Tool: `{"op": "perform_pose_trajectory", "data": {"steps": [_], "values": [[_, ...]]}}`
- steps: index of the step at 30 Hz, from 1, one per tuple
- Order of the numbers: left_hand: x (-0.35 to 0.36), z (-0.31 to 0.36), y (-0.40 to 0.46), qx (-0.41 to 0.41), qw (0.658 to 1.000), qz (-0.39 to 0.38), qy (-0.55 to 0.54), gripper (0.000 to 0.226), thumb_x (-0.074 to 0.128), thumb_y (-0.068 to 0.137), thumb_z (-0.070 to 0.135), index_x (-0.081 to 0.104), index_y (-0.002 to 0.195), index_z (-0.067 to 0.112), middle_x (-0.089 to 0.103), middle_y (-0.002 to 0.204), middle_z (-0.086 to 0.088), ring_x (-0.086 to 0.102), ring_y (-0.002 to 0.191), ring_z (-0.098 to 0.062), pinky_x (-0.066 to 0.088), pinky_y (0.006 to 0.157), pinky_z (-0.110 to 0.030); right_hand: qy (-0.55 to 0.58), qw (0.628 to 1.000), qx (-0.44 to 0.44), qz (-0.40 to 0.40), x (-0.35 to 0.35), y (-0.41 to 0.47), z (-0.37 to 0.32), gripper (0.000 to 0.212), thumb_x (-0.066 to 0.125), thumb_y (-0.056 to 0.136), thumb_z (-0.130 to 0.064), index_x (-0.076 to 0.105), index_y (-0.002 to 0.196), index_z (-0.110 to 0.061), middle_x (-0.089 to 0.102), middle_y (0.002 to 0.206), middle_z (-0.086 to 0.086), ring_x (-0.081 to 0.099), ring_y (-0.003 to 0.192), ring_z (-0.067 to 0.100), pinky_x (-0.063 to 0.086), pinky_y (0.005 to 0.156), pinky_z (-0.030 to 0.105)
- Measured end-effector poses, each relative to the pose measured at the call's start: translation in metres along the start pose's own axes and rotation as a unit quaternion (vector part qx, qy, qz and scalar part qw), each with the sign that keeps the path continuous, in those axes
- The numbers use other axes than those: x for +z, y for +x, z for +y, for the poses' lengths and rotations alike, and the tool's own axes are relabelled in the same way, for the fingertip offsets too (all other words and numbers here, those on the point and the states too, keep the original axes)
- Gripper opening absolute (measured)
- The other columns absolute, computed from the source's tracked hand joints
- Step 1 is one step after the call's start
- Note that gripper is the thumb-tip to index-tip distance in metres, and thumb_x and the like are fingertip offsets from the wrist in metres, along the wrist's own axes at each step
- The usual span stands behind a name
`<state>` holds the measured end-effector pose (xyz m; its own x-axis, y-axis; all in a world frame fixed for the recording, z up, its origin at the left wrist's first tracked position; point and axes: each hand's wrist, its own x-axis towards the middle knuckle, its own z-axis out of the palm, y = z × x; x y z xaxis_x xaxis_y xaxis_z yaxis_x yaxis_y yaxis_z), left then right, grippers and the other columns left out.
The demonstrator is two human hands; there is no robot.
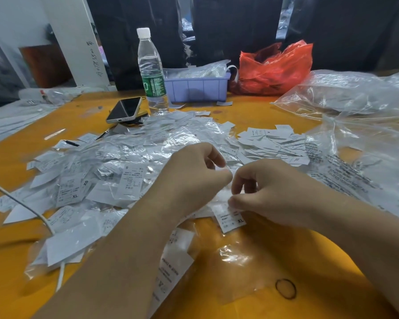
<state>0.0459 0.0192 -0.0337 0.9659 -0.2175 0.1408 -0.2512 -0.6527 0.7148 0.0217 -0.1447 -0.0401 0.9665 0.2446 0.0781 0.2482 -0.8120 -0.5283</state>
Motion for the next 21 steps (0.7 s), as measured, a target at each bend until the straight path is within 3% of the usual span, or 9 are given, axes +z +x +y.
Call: {"op": "perform_pose_trajectory", "data": {"steps": [2, 5, 9, 12, 18, 21], "values": [[0.0, 0.001, -0.002, -0.008, 0.998, -0.055, 0.031, 0.028, 0.075, 0.072, 0.044, 0.062, 0.095, 0.036, 0.057, 0.087, 0.013, 0.055, 0.075, -0.001, 0.037, 0.056, -0.02, 0.008, 1.0, 0.001, 0.005, -0.003, 0.001, 0.0, 0.014, 0.076, 0.076, -0.039, 0.065, 0.074, -0.03, 0.058, 0.068, -0.01, 0.054, 0.062, 0.004, 0.038, 0.054, 0.022], [-0.003, 0.0, -0.003, -0.017, 0.996, -0.068, 0.062, 0.042, 0.079, 0.068, 0.046, 0.06, 0.103, 0.037, 0.052, 0.094, 0.017, 0.053, 0.083, -0.001, 0.038, 0.058, -0.02, 0.008, 1.0, -0.005, -0.026, -0.008, 0.0, -0.001, 0.018, 0.077, 0.071, -0.044, 0.067, 0.08, -0.032, 0.06, 0.072, -0.01, 0.056, 0.064, 0.002, 0.041, 0.053, 0.021], [-0.001, -0.002, -0.003, -0.023, 0.993, -0.076, 0.083, 0.04, 0.082, 0.067, 0.04, 0.06, 0.1, 0.037, 0.053, 0.094, 0.014, 0.054, 0.083, -0.002, 0.043, 0.059, -0.023, 0.042, 0.994, -0.009, -0.099, -0.02, -0.003, -0.003, 0.044, 0.08, 0.058, -0.062, 0.063, 0.091, -0.04, 0.06, 0.077, -0.015, 0.056, 0.068, -0.004, 0.042, 0.053, 0.017], [0.0, -0.004, -0.002, -0.028, 0.994, -0.069, 0.076, 0.034, 0.081, 0.067, 0.034, 0.061, 0.095, 0.035, 0.056, 0.089, 0.011, 0.056, 0.079, -0.005, 0.043, 0.057, -0.024, -0.019, 0.984, 0.015, -0.179, -0.019, -0.007, -0.005, 0.061, 0.081, 0.049, -0.067, 0.053, 0.098, -0.047, 0.057, 0.089, -0.027, 0.054, 0.078, -0.011, 0.042, 0.06, 0.02], [0.001, -0.008, -0.001, -0.02, 0.995, -0.042, 0.085, 0.021, 0.071, 0.076, 0.021, 0.062, 0.091, 0.032, 0.054, 0.079, 0.01, 0.054, 0.069, -0.006, 0.036, 0.052, -0.022, -0.074, 0.993, 0.021, -0.088, -0.017, -0.003, 0.0, 0.025, 0.074, 0.077, -0.05, 0.059, 0.09, -0.035, 0.059, 0.078, -0.013, 0.053, 0.068, -0.007, 0.038, 0.055, 0.02], [0.001, -0.01, 0.0, -0.022, 0.995, -0.021, 0.091, 0.018, 0.067, 0.08, 0.017, 0.062, 0.089, 0.031, 0.052, 0.076, 0.011, 0.051, 0.066, -0.007, 0.032, 0.049, -0.021, -0.061, 0.994, 0.019, -0.093, -0.019, -0.004, 0.0, 0.032, 0.069, 0.072, -0.061, 0.059, 0.089, -0.036, 0.059, 0.079, -0.013, 0.054, 0.069, -0.003, 0.038, 0.058, 0.021]]}}
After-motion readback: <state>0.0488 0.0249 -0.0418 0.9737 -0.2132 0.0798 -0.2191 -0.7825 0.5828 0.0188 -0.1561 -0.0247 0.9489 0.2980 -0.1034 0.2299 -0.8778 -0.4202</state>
